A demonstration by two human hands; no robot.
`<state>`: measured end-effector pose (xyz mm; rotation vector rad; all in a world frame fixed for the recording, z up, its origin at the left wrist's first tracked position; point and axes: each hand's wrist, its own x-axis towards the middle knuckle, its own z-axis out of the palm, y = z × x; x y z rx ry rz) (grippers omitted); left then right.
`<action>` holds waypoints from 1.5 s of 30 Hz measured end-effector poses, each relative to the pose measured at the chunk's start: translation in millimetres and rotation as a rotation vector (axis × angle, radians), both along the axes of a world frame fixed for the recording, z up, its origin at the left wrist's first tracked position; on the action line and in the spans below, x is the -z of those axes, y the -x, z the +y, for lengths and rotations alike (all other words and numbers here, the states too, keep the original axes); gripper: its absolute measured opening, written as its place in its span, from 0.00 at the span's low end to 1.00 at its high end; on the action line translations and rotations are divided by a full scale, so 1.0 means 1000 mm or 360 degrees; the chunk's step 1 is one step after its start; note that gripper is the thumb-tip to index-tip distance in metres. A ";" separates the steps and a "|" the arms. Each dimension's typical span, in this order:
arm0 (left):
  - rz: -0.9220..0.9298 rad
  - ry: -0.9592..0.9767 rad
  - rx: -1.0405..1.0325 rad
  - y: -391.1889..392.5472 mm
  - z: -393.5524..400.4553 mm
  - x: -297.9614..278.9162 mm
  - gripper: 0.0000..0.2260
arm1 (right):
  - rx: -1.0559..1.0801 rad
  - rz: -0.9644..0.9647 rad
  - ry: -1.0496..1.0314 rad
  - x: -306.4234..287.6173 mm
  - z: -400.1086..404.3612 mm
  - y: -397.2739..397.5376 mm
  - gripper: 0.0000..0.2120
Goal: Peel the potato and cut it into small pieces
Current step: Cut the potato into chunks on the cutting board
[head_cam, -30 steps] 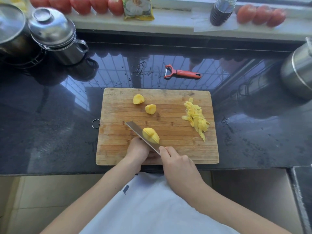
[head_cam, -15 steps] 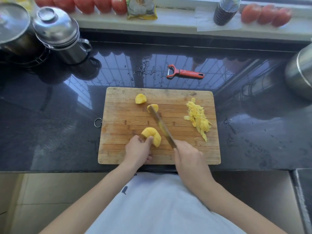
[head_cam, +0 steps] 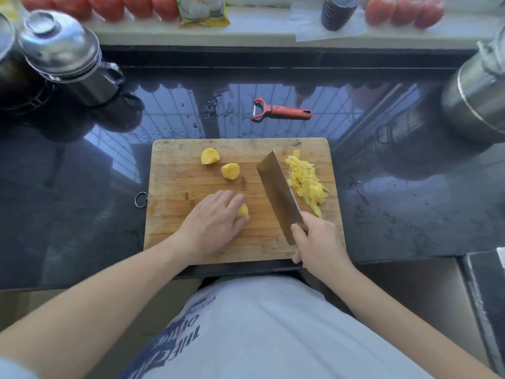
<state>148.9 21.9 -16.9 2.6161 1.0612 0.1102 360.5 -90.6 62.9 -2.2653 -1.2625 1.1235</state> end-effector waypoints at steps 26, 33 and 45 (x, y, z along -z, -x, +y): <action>-0.1294 0.1724 -0.1324 -0.011 -0.019 -0.022 0.12 | 0.0140 0.0180 0.0220 0.001 0.007 0.020 0.12; -0.0469 0.1070 -0.1353 -0.019 -0.024 -0.021 0.24 | 0.0103 0.0163 0.0222 0.000 0.006 0.018 0.11; -0.1001 0.1572 -0.2032 0.013 -0.030 -0.018 0.08 | -0.0635 -0.0399 -0.0160 -0.015 0.011 0.057 0.08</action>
